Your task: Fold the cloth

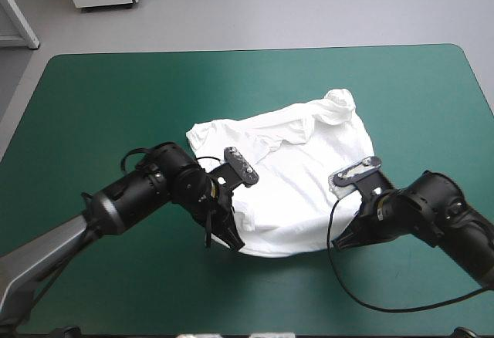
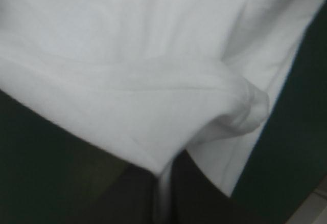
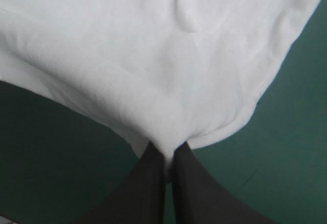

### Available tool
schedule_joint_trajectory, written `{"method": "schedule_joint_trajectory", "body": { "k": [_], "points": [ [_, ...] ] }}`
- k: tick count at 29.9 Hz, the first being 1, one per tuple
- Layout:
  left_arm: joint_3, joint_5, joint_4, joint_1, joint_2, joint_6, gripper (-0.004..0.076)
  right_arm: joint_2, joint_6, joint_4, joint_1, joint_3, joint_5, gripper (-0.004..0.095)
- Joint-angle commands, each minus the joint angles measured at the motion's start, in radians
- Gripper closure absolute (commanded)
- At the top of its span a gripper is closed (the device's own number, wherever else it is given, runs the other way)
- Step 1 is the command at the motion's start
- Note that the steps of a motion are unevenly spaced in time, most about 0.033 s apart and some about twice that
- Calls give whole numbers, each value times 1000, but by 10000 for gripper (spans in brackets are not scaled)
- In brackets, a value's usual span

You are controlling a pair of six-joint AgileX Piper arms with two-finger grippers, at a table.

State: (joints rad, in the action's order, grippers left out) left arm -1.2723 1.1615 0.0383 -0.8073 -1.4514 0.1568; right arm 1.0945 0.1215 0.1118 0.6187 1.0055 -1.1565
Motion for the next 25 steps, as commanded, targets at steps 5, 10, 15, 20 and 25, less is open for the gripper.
{"method": "schedule_joint_trajectory", "body": {
  "k": [5, 10, 15, 20, 25],
  "points": [
    [-279, 127, -72, -6, 146, -49, 734, -68, 7, 87, 2, 346, -90, 921],
    [-529, 127, -106, -6, 165, -52, 734, -65, 7, 149, 2, 587, -90, 921],
    [-774, 127, -166, -6, 165, -33, 734, -65, 7, 189, 2, 792, -73, 921],
    [-966, 125, -222, -6, 157, -31, 734, -65, 7, 215, 2, 929, -1, 921],
    [-1109, 50, -268, -6, 149, -31, 734, -65, 8, 217, 2, 1007, 125, 921]
  ]
}}
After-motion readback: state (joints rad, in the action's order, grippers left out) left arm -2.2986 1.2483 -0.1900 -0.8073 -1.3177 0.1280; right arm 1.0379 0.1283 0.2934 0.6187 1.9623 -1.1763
